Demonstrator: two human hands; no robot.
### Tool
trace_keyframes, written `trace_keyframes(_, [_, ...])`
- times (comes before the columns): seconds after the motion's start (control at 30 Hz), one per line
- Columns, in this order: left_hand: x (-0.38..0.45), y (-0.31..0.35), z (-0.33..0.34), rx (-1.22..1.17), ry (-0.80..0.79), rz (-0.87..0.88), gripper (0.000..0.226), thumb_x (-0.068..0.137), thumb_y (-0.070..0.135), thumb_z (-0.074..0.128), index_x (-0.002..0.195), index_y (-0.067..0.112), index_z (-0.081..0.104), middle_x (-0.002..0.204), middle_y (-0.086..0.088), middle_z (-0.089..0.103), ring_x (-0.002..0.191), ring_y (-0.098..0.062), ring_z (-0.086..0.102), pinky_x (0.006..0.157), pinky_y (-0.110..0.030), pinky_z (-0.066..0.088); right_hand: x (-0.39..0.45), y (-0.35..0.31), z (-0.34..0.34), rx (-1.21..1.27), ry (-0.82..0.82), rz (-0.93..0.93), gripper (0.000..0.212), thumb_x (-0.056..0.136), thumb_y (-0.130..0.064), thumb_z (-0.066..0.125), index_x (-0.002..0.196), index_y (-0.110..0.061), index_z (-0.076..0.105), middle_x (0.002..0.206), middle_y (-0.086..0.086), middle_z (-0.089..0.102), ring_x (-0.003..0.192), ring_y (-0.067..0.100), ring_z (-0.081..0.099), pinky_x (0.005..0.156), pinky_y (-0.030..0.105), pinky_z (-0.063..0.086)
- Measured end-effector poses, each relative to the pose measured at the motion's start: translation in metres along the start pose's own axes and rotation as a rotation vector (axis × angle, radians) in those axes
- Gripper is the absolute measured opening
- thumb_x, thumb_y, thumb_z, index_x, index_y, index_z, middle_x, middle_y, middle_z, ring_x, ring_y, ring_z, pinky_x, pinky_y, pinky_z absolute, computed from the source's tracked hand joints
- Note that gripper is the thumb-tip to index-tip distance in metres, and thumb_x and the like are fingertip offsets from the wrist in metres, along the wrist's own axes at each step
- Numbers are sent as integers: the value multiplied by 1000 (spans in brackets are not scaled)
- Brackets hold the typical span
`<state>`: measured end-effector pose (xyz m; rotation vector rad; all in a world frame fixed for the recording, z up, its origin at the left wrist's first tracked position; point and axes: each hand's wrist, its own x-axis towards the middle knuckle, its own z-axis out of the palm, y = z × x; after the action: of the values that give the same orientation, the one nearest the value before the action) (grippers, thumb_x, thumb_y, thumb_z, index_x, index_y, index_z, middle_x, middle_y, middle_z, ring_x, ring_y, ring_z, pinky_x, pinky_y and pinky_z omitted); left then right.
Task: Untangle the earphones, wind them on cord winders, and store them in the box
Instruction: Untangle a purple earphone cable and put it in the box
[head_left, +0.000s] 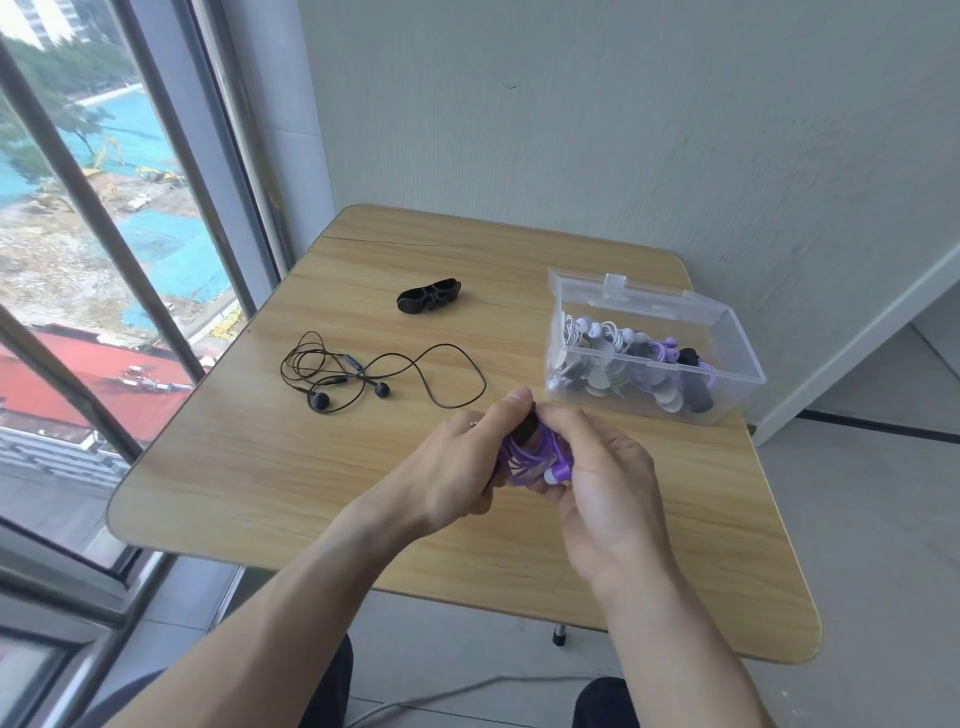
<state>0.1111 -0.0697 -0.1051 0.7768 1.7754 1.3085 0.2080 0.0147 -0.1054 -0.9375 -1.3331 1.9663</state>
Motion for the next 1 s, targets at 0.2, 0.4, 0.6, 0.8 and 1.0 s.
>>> trace_keyframes(0.2, [2, 3, -2, 34, 8, -63, 56, 99, 59, 33, 73, 12, 43, 56, -2, 39, 44, -17, 31, 39, -19, 27, 0, 12, -1, -84, 29, -185, 10, 89, -15, 73, 83, -13, 79, 70, 7, 73, 61, 21, 61, 60, 25, 47])
trace_keyframes(0.4, [0, 5, -2, 365, 94, 24, 63, 96, 68, 25, 59, 22, 48, 58, 1, 46, 54, -21, 42, 57, -32, 38, 1, 15, 0, -291, 94, -346, 21, 96, -23, 67, 79, -12, 74, 64, 3, 73, 50, 20, 66, 59, 41, 58])
trace_keyframes(0.6, [-2, 0, -3, 231, 140, 83, 60, 100, 61, 26, 56, 22, 39, 53, 4, 38, 50, -18, 35, 55, -34, 34, -1, 11, 5, -184, 31, -263, 17, 94, -15, 68, 82, -5, 75, 66, 9, 72, 51, 21, 62, 57, 40, 56])
trace_keyframes(0.8, [0, 1, 0, -64, 99, 17, 56, 99, 53, 39, 50, 27, 43, 51, 7, 35, 47, -14, 28, 48, -26, 26, 5, 1, 0, 182, -139, 251, 27, 73, -23, 77, 96, -10, 75, 88, 12, 61, 69, 19, 54, 56, 24, 42])
trace_keyframes(1.0, [-1, -2, 0, 226, 205, 172, 61, 89, 64, 37, 67, 8, 47, 53, 6, 46, 53, -16, 38, 55, -34, 33, 5, -1, -1, 186, -139, 301, 10, 79, -21, 71, 77, -11, 72, 76, 10, 54, 50, 15, 54, 45, 22, 35])
